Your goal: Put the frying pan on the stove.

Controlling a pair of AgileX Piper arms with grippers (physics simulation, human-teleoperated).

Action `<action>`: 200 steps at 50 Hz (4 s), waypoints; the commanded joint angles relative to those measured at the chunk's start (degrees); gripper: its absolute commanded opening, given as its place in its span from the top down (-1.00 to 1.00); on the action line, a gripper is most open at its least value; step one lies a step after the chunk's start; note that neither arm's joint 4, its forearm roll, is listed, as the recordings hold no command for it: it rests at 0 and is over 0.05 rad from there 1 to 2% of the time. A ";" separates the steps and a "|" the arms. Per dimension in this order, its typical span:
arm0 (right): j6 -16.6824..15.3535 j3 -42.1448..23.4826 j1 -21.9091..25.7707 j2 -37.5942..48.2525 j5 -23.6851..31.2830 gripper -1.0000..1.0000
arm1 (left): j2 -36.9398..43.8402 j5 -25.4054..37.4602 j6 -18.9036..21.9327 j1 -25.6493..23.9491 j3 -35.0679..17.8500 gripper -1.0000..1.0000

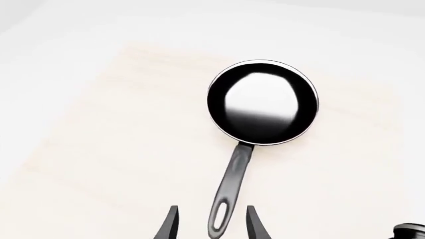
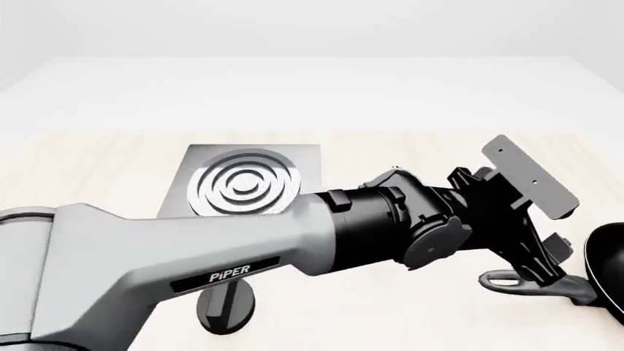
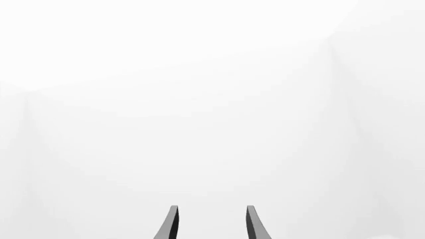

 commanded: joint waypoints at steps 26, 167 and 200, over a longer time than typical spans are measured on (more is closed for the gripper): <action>-0.23 0.52 -0.76 0.00 0.16 -1.00 | 9.93 7.19 1.45 -1.68 -14.25 -1.00; -1.09 1.41 -1.66 0.00 0.62 -1.00 | 32.64 24.05 -1.02 -1.27 -38.87 -1.00; -0.22 1.35 -1.97 0.00 0.01 -1.00 | 35.27 29.27 -2.00 -1.34 -42.42 -1.00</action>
